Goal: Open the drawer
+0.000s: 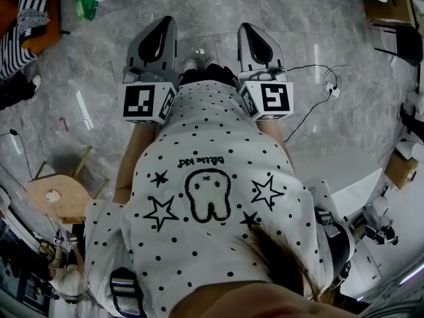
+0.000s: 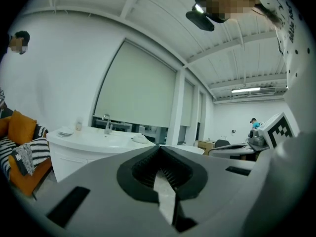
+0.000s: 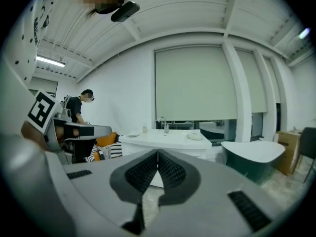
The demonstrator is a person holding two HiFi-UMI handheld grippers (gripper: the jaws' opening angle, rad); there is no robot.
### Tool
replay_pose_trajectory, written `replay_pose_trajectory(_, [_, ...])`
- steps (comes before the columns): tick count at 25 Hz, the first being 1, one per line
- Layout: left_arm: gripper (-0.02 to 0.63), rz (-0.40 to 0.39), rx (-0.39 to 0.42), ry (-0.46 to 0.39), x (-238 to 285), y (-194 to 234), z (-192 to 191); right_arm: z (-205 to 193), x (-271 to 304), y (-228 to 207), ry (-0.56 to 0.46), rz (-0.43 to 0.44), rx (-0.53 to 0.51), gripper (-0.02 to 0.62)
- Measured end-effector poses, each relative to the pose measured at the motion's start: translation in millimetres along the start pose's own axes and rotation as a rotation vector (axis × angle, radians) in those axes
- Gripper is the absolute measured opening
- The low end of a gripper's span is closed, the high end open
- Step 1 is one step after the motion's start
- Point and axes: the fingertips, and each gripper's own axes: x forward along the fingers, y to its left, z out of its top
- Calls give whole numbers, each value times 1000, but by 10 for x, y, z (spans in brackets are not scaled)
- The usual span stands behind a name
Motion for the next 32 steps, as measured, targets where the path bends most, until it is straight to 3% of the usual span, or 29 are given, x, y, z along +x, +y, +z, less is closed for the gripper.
replay_pose_trajectory(16, [5, 34, -37, 28, -61, 87, -92, -81, -29, -4, 57, -15, 3, 14])
replay_pose_trajectory(32, [5, 103, -25, -33, -110, 297, 56, 17, 89, -9, 38, 9, -25, 14])
